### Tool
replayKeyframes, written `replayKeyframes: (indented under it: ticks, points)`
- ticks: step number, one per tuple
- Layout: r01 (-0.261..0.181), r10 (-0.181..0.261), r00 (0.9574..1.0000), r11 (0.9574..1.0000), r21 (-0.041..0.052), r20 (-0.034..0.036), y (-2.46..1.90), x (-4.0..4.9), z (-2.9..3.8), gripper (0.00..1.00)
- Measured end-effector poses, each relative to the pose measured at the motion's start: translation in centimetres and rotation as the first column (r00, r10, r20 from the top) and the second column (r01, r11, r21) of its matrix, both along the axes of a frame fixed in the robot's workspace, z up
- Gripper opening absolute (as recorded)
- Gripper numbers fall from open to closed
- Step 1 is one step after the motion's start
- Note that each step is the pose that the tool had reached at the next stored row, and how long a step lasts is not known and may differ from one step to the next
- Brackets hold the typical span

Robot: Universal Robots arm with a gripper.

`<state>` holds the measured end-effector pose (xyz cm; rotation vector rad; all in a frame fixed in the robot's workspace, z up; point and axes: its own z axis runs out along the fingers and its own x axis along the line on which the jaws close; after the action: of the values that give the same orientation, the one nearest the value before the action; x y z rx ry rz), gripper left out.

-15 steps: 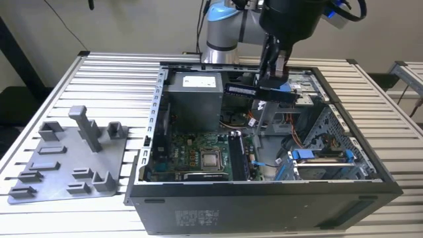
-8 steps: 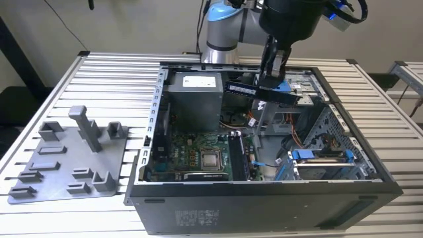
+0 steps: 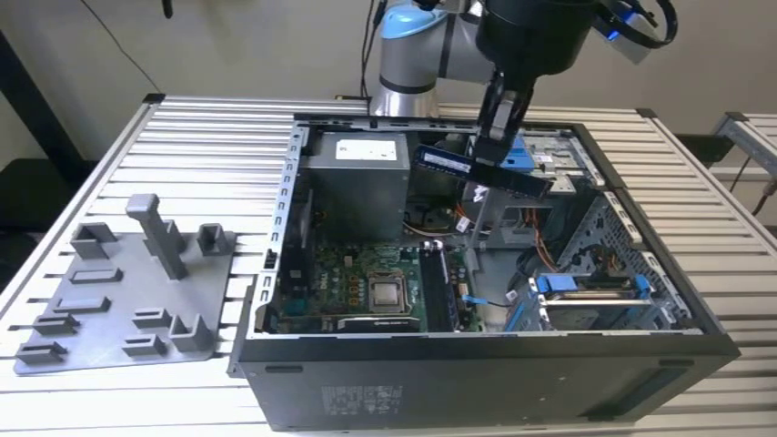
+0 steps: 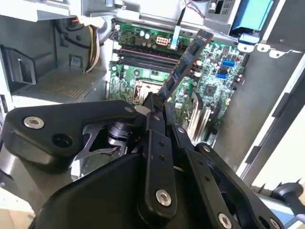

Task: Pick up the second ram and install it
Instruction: 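Insert the second ram into the second slot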

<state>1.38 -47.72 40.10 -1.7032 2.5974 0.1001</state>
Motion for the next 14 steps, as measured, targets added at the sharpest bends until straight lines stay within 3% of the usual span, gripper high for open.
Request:
replayKeyframes:
  ticks: [7,14]
  points:
    - [0.093,-0.093,0.9956,0.9956,-0.0001,0.0000,0.00,-0.01,-0.02,0.14]
    - [0.187,-0.187,0.9823,0.9823,0.0000,0.0000,0.00,-0.02,-0.06,0.14]
